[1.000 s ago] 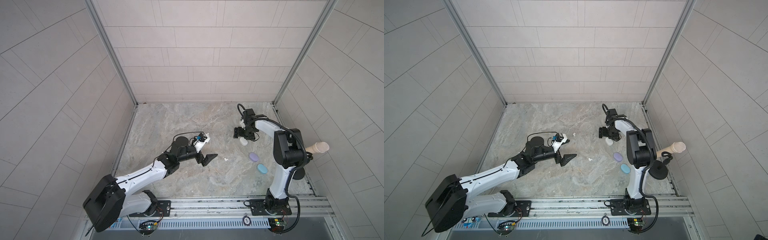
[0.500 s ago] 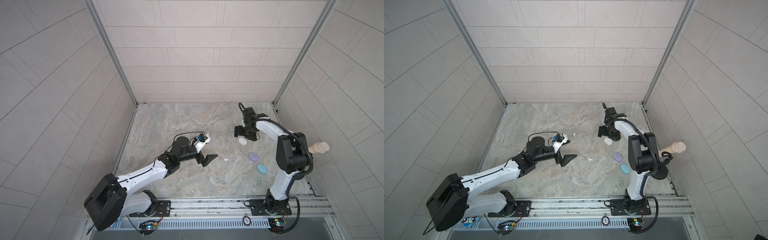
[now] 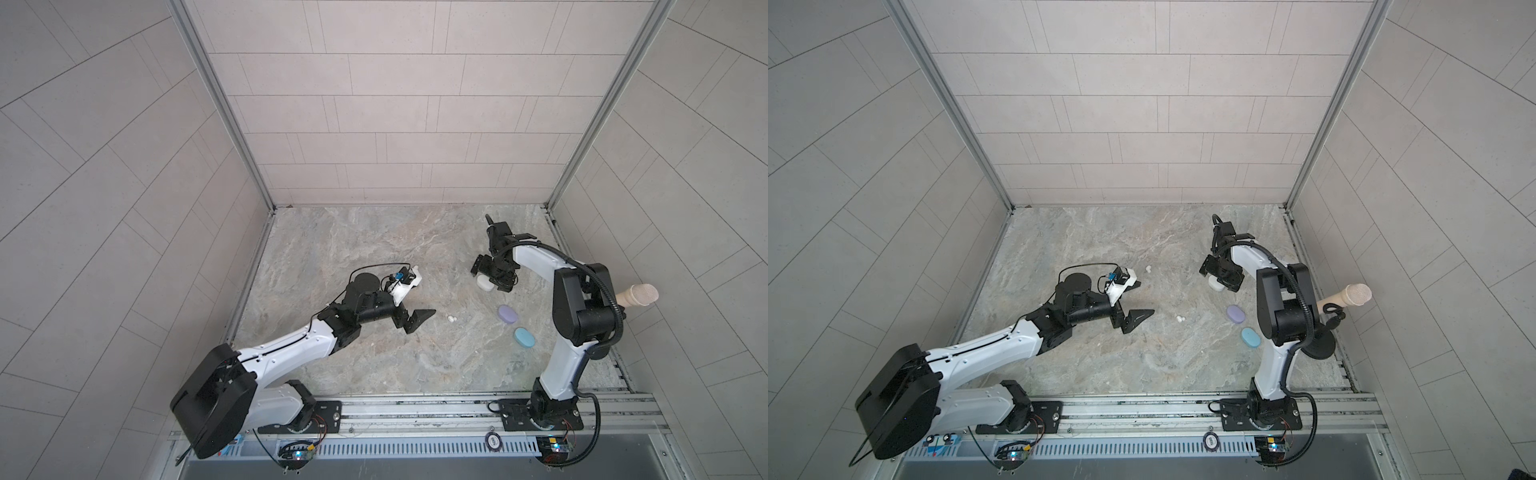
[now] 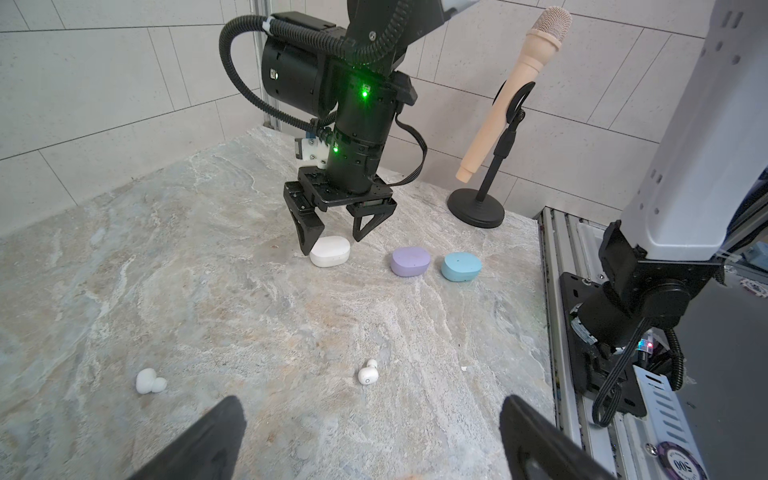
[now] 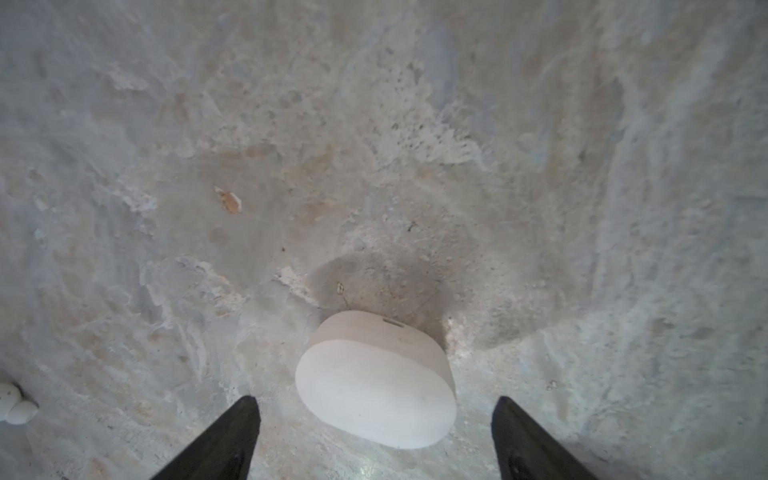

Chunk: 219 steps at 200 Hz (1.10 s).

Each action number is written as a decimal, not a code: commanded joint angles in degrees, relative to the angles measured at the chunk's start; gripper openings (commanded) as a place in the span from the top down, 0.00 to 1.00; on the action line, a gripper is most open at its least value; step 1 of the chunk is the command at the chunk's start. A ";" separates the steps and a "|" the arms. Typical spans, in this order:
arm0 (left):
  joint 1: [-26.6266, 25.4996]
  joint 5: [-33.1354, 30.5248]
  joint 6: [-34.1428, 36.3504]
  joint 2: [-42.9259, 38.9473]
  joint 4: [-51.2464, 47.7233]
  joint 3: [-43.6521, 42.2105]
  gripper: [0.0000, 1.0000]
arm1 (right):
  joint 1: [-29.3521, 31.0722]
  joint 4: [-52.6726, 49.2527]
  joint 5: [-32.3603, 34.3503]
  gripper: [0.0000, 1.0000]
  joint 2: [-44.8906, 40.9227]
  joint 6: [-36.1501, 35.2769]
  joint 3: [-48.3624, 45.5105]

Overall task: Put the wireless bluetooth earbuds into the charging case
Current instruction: 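Move the open right gripper down over the white earbud case, then close the right gripper on the white case and lift it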

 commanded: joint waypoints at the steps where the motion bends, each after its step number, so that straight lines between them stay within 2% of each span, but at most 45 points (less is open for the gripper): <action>1: 0.36 0.42 -0.01 -0.06 1.07 0.92 0.00 | -0.18 0.37 1.86 0.14 1.32 3.58 0.60; 85: 0.45 0.37 -0.09 0.21 1.15 1.10 0.00 | -0.20 1.03 1.61 0.24 2.70 4.48 0.89; 219: 0.45 0.92 -0.30 0.65 1.24 1.35 0.00 | -0.16 -0.17 1.20 0.28 -0.10 4.02 0.69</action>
